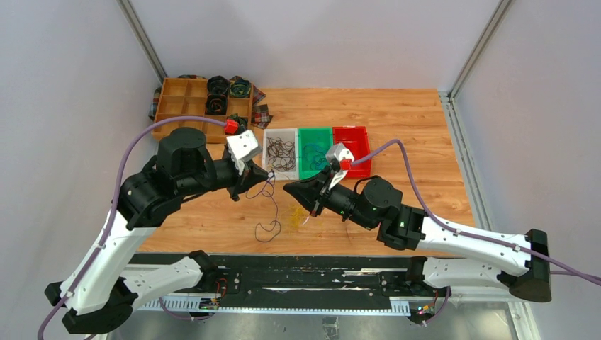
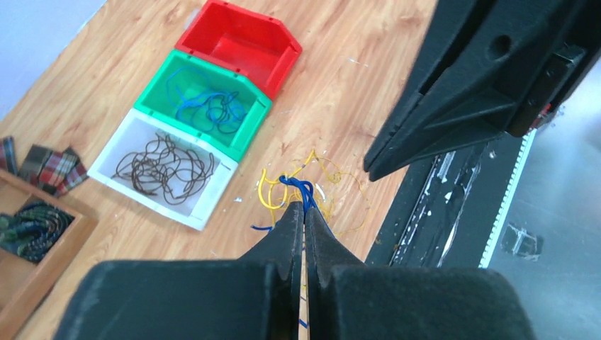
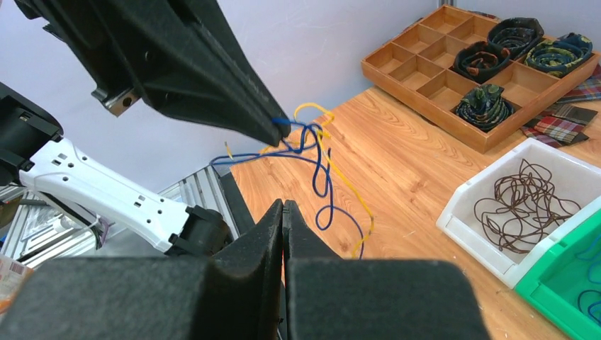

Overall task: Untangle the cables
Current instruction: Untie the cable.

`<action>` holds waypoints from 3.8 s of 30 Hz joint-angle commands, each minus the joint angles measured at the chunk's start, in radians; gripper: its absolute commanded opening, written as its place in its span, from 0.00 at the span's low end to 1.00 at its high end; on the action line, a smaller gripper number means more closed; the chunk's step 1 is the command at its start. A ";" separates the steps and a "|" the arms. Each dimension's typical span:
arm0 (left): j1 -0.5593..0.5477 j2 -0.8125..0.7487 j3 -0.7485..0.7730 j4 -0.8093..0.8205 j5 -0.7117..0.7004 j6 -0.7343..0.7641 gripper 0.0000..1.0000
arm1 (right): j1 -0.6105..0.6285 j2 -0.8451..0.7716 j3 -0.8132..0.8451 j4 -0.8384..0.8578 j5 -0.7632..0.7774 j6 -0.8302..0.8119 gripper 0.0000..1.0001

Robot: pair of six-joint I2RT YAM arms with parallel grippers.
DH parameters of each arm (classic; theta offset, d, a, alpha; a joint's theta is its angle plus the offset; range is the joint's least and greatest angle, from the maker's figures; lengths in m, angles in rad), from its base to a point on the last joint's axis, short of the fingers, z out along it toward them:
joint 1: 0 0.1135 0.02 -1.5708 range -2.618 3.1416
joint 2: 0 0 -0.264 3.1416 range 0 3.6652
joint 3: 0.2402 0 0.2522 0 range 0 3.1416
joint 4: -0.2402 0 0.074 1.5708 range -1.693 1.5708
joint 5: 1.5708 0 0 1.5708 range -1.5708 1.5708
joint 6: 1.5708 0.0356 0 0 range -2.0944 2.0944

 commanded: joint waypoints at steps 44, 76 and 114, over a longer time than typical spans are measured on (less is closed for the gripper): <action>0.029 -0.081 -0.025 0.205 0.336 -0.188 0.01 | 0.008 -0.044 -0.111 0.197 -0.032 -0.072 0.15; 0.029 -0.065 0.006 0.180 0.337 -0.153 0.00 | 0.077 -0.024 -0.031 0.147 -0.097 -0.154 0.43; 0.029 -0.038 0.019 0.021 0.444 -0.012 0.00 | 0.075 -0.043 0.070 -0.035 0.013 -0.279 0.01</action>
